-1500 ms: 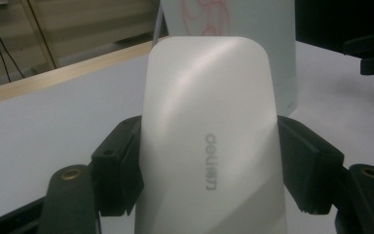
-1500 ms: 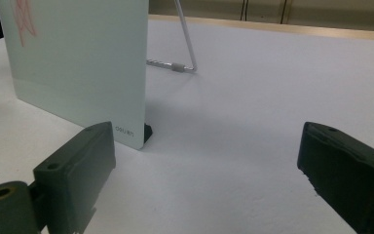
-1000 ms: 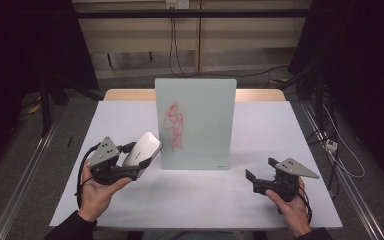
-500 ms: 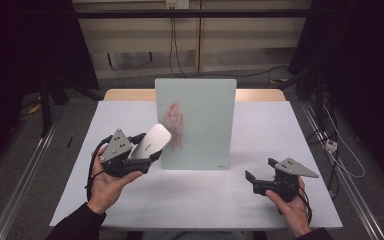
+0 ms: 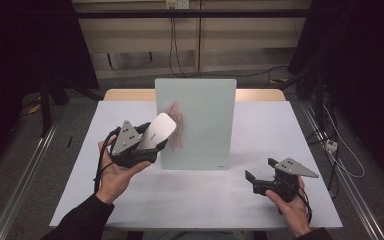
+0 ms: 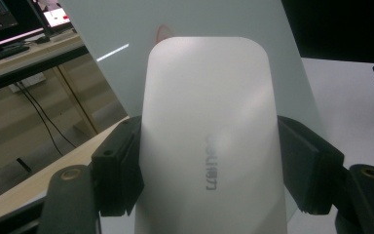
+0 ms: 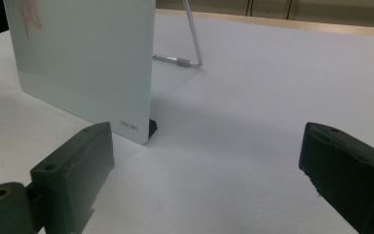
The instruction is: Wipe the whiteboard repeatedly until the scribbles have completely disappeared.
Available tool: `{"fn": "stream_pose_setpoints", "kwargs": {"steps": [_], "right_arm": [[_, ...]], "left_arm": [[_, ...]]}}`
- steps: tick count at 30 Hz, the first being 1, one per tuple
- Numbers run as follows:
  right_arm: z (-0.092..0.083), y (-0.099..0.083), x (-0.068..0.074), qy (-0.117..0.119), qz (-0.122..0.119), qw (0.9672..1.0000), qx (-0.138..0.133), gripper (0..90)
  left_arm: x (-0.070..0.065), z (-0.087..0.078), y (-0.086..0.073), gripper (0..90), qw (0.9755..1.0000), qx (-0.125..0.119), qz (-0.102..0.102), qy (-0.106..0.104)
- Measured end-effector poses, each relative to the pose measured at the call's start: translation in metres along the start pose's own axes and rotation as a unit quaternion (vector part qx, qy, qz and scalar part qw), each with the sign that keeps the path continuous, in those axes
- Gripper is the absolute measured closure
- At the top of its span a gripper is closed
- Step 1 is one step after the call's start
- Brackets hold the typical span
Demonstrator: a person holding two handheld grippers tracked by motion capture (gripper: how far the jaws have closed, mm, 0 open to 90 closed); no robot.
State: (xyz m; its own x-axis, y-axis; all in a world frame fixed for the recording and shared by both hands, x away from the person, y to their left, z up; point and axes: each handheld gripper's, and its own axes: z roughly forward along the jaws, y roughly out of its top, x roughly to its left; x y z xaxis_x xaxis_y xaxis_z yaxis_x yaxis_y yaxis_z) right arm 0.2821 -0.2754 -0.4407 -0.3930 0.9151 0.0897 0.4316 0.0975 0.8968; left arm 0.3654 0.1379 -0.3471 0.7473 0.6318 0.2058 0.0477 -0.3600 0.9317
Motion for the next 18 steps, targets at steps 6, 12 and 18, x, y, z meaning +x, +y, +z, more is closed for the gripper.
{"fn": "stream_pose_setpoints", "kwargs": {"steps": [6, 12, 18], "right_arm": [[0.000, 0.000, 0.000, 0.001, 0.002, 1.0000, -0.001, 5.7], [0.000, 0.000, 0.000, 0.001, 0.001, 1.0000, -0.001, 5.7], [0.000, 0.000, 0.000, 0.002, 0.001, 1.0000, -0.002, 5.7]], "left_arm": [[0.000, 0.008, 0.009, 31.2, 0.9998, -0.008, 0.016, 0.010], [0.000, 0.014, 0.019, 31.2, 0.9991, -0.019, 0.032, 0.020], [0.001, 0.019, 0.024, 31.2, 0.9987, -0.031, 0.032, 0.024]]}}
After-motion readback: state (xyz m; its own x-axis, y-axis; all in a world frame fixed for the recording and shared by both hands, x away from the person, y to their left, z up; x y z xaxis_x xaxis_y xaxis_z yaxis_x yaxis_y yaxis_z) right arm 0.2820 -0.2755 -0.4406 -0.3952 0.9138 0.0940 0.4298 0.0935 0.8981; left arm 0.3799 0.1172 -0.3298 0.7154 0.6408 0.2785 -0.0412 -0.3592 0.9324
